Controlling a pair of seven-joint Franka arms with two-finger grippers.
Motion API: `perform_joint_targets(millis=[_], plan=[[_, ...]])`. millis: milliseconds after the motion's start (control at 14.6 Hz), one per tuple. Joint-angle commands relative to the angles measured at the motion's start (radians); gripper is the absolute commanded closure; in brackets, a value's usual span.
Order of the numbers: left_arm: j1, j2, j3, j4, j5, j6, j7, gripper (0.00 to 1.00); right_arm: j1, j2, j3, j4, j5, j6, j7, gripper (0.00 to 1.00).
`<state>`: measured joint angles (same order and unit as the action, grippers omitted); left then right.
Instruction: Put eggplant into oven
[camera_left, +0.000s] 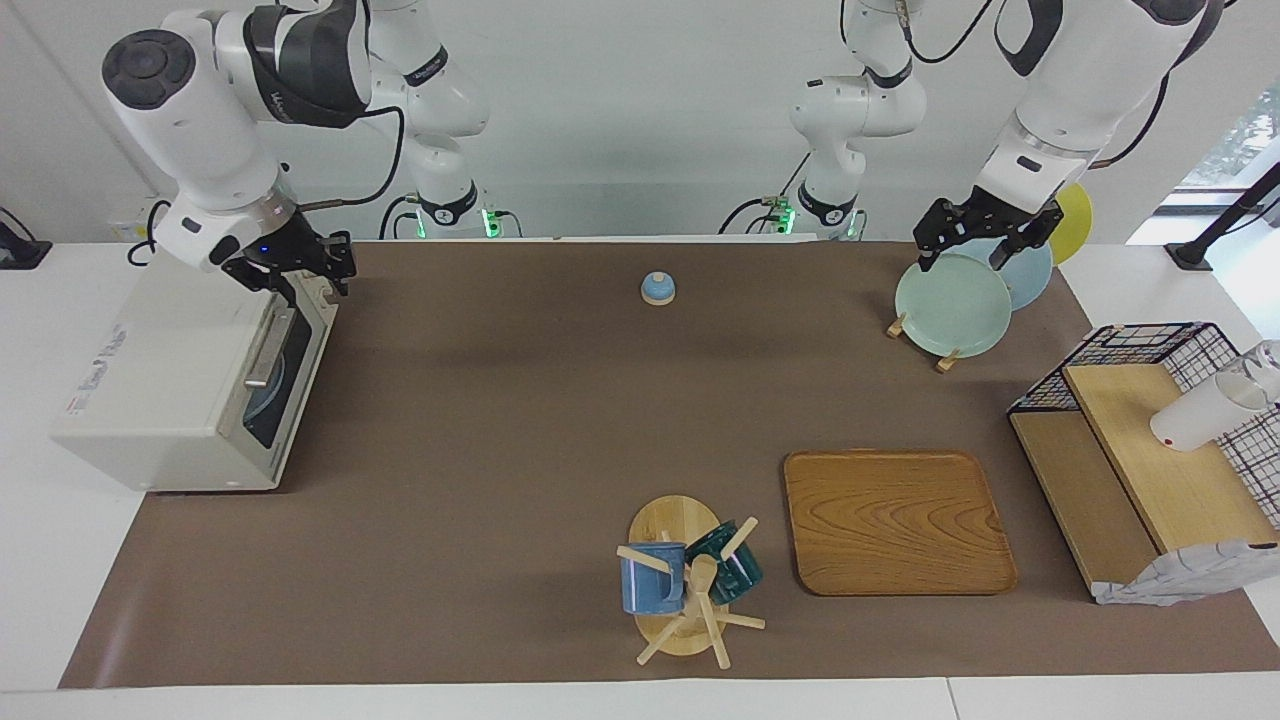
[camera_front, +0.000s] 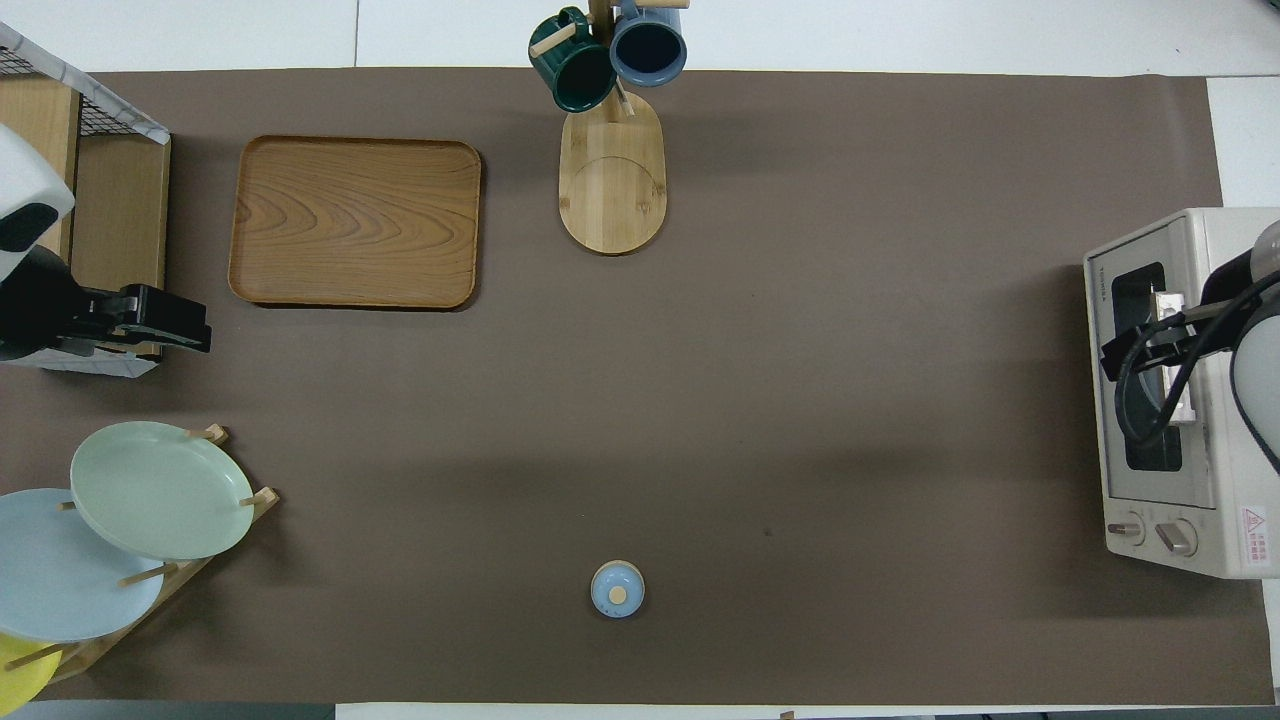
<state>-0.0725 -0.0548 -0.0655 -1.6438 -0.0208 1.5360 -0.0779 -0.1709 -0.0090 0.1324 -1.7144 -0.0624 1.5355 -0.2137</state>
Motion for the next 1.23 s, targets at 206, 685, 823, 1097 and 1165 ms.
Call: perform_joint_targets(millis=[206, 685, 823, 1097, 1165], plan=[[-0.004, -0.008, 0.004, -0.010, 0.022, 0.006, 0.004, 0.00, -0.006, 0.006, 0.009, 0.059, 0.026, -0.011, 0.102, 0.00], [-0.004, -0.010, 0.004, -0.010, 0.022, 0.006, 0.003, 0.00, 0.165, -0.003, -0.163, 0.053, 0.036, 0.000, 0.137, 0.00], [-0.004, -0.010, 0.004, -0.010, 0.022, 0.006, 0.003, 0.00, 0.166, -0.003, -0.172, 0.055, 0.033, 0.000, 0.138, 0.00], [-0.004, -0.010, 0.004, -0.010, 0.022, 0.006, 0.003, 0.00, 0.166, 0.011, -0.171, 0.095, 0.026, -0.025, 0.137, 0.00], [-0.004, -0.010, 0.004, -0.010, 0.022, 0.006, 0.003, 0.00, 0.159, 0.011, -0.171, 0.090, 0.036, -0.029, 0.138, 0.00]])
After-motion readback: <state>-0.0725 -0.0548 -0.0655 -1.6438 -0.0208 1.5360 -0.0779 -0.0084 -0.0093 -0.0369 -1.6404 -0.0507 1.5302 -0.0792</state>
